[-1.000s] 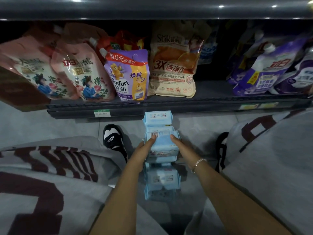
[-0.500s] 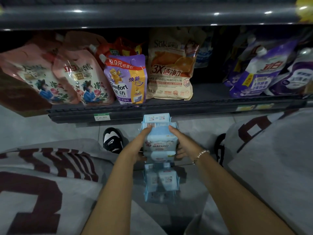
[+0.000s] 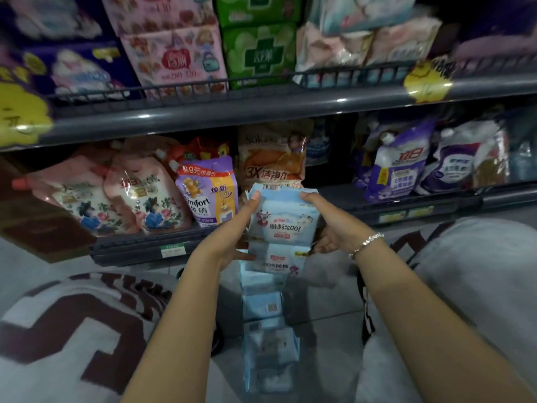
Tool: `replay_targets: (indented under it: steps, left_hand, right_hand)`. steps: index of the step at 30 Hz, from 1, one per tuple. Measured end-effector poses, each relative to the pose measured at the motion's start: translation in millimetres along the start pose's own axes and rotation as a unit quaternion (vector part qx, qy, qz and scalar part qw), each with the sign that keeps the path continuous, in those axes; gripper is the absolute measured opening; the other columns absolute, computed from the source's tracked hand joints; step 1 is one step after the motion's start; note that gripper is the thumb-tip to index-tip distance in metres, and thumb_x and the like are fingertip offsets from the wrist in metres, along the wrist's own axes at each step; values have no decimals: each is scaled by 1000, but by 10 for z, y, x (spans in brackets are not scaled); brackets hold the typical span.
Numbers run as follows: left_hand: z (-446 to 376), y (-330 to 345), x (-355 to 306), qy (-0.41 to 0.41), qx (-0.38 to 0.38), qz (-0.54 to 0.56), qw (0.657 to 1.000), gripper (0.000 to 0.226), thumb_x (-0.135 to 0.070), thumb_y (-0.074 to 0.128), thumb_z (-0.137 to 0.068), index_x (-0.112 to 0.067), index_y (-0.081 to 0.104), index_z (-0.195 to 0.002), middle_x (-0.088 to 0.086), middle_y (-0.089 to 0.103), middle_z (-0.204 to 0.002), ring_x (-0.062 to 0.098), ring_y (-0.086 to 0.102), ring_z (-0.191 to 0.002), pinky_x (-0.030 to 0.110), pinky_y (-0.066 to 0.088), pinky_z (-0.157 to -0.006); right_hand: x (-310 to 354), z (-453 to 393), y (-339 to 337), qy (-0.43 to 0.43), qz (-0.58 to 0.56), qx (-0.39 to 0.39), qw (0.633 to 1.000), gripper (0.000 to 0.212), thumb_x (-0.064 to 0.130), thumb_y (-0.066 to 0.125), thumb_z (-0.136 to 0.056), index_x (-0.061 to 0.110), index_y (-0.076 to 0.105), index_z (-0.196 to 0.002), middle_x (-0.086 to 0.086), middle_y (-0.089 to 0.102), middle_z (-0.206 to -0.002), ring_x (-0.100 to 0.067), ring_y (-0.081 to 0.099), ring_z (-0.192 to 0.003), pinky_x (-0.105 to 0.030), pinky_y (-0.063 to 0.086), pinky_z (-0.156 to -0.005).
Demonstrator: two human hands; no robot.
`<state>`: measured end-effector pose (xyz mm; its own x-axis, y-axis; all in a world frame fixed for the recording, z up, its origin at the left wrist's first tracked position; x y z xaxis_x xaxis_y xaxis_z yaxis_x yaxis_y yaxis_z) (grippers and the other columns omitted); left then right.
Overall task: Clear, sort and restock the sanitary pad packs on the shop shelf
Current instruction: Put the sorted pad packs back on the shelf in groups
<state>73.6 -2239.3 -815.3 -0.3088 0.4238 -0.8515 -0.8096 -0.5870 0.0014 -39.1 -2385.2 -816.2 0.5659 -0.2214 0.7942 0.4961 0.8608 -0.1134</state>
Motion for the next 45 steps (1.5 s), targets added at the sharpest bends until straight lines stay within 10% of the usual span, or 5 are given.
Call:
replay_targets:
  steps: [9, 25, 29, 34, 45]
  left_hand:
    - [17, 253, -662, 103, 9, -179, 978, 56, -10, 76, -79, -20, 58, -131, -5, 71, -112, 14, 66, -104, 30, 55, -88]
    - [-64, 334, -1230, 173, 2, -65, 983, 53, -49, 63, -71, -31, 54, -120, -1, 74, -102, 17, 72, -91, 37, 57, -74]
    - [-95, 335, -1236, 161, 21, -56, 985, 52, -48, 62, -73, -30, 58, -121, -1, 75, -100, 18, 72, -92, 36, 56, -74]
    - [-140, 312, -1254, 141, 18, -63, 988, 52, -49, 62, -71, -26, 61, -118, 0, 75, -98, 19, 72, -91, 40, 57, -80]
    - [-31, 218, -1393, 152, 30, -150, 977, 55, -52, 62, -72, -23, 63, -118, -1, 76, -96, 16, 73, -86, 27, 53, -67]
  right_hand:
    - [572, 348, -643, -15, -22, 1, 1000, 53, 67, 45, -85, 16, 59, -93, -8, 69, -75, -27, 65, -64, -28, 49, -58]
    - [838, 243, -877, -54, -160, 72, 983, 57, 65, 45, -85, 13, 63, -100, -17, 64, -102, -34, 70, -67, -33, 55, -49]
    - [952, 65, -952, -125, -152, 29, 980, 46, 62, 54, -81, 21, 70, -94, -8, 69, -101, -29, 61, -97, -43, 49, -81]
    - [1119, 18, -986, -179, -245, 67, 950, 48, 35, 61, -83, 31, 57, -131, -10, 63, -119, -30, 57, -107, -44, 54, -72]
    - [1246, 235, -879, -208, -17, 70, 975, 44, 49, 58, -70, 15, 68, -96, -2, 75, -94, -18, 70, -89, -30, 56, -83]
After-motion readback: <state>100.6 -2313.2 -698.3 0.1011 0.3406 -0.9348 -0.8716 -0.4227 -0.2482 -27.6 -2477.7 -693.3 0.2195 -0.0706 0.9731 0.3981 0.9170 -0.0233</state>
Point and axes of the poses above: each hand's wrist, its own z-axis away from the middle knuckle, its own y-axis out of the palm, x = y × z, the point moved 8 cm from there along -z, towards the middle knuckle
